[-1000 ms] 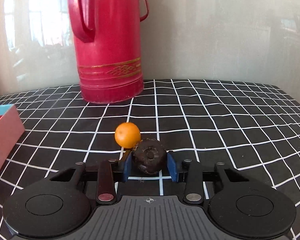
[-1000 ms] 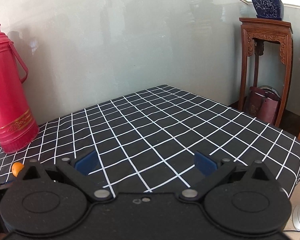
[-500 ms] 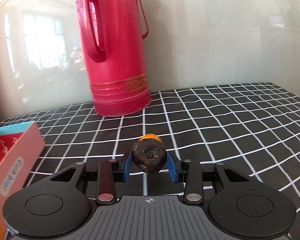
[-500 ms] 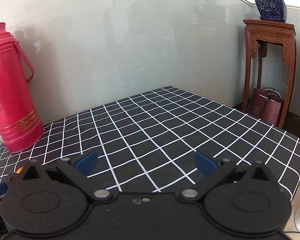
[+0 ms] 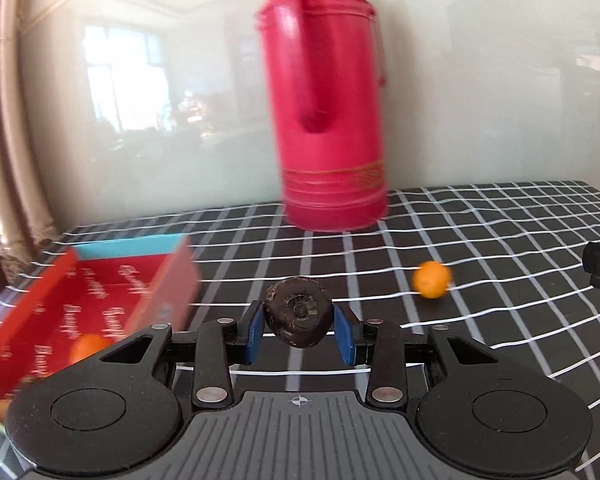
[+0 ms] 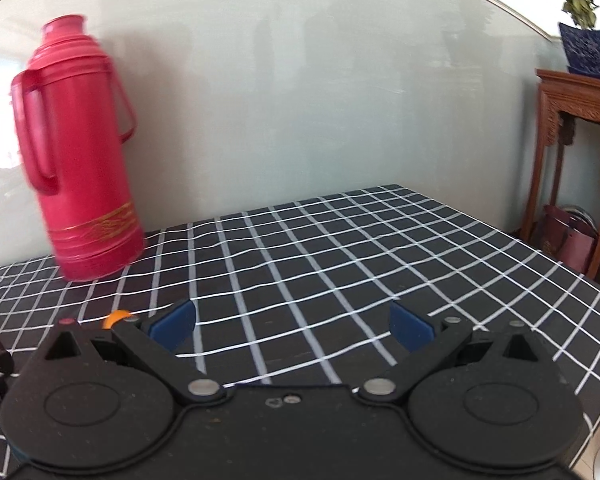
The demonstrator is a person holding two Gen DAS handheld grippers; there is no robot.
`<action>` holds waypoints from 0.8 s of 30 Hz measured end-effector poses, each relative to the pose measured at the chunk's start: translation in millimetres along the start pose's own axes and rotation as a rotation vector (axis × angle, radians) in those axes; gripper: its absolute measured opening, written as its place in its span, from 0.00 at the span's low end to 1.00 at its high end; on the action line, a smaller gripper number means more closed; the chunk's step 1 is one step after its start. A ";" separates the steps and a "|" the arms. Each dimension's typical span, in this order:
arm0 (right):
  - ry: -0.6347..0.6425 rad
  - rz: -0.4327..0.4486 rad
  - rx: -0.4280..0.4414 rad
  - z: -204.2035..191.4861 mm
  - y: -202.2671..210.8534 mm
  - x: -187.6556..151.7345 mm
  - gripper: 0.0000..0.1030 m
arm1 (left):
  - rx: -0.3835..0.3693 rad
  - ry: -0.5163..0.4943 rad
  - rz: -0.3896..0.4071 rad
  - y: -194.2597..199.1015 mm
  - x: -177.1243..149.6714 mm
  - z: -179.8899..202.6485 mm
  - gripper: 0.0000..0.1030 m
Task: Organize fruits
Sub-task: 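Carry the dark dried fruit with the left tool into the box and release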
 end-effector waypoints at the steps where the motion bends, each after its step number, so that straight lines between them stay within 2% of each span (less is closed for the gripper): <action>1: 0.010 0.002 0.009 -6.0 0.9 -0.1 0.94 | 0.012 0.007 0.001 1.5 0.4 -8.8 0.37; 10: 0.081 0.009 0.073 -56.3 2.8 -1.5 0.94 | 0.146 0.067 0.045 12.9 7.0 -88.3 0.37; 18: 0.128 -0.002 0.122 -96.4 1.6 -7.6 0.94 | 0.241 0.155 -0.010 4.2 -7.0 -153.9 0.37; 24: 0.144 -0.011 0.147 -117.2 0.5 -9.7 0.94 | 0.291 0.208 -0.048 -5.9 -16.6 -185.2 0.37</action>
Point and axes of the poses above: each gripper's, at about its wrist camera, not at the fingertips, and y roughly against the way its jaws point, z to its right, x to its top, the point moved 10 cm from there along -y, roughly the way its jaws point, and after that the axes turned 4 degrees about y, right-handed, at the moved point
